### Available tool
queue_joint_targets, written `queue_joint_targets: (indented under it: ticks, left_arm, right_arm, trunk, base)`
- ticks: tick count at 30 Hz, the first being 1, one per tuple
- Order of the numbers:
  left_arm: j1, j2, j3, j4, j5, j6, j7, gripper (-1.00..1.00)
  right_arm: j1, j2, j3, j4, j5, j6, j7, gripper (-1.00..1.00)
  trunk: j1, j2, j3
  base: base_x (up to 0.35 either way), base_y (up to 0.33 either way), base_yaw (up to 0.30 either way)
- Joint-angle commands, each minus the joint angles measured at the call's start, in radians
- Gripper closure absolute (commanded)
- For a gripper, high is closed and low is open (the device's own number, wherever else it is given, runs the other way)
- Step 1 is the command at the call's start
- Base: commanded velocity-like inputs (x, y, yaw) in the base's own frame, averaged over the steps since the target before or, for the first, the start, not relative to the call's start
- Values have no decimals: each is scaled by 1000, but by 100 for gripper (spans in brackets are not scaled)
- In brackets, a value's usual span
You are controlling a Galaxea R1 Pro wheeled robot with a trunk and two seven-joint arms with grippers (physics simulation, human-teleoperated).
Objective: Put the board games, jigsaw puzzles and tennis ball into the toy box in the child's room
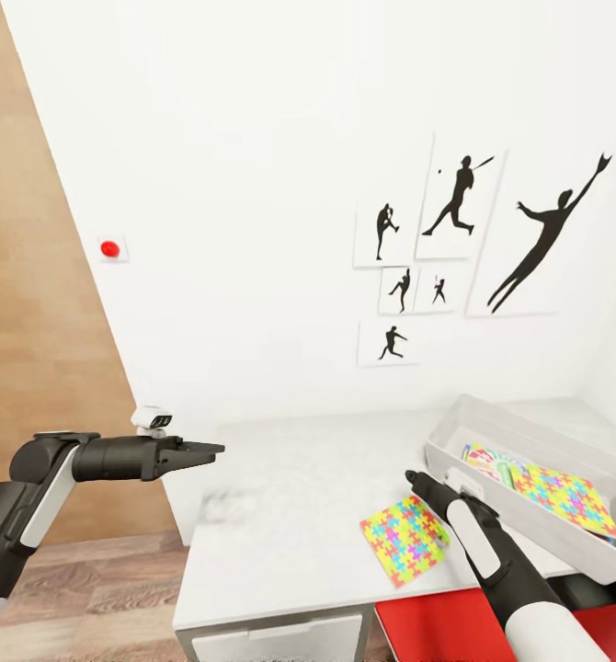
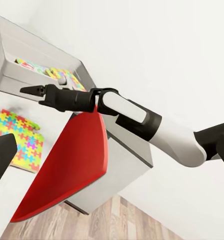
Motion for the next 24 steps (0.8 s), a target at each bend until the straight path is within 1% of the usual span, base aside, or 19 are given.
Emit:
queue_joint_targets:
  ticks: [1,5,9,12,16,24]
  left_arm:
    - [-1,1,-2,0,4,11,-1,-100]
    - [-2,1,-1,0,4,11,-1,-100]
    - [-2,1,0,0,4,11,0,-100]
    - [-1,1,0,0,4,11,0,-100]
    - [-2,1,1,0,4,11,1,-100]
    - [-1,1,1,0,4,11,1,-100]
  right_arm:
    - [-1,-1,2,-2,-7,1,-8,-100]
    - [-2,0,1,-2,17,-3,-8,-100]
    - [-5,1,-4,-2,81,-10,-9,-100]
    - [-5,2,-5,-2,100,-18,-9,-100]
    - [-5,2,-6,-2,108,-24,-10,-100]
    - [-6,1,-7,-2,112,-28,-9,-100]
  trunk:
    - [1,-3,-4]
    - [1,-3,-10]
    - [1,-3,-17]
    - [1,-3,-22]
    - [1,-3,-28]
    - [1,-3,-41]
  base:
    - [0,0,0]
    - [0,0,0]
    - [0,0,0]
    - [0,0,0]
    - [0,0,0]
    - [0,0,0]
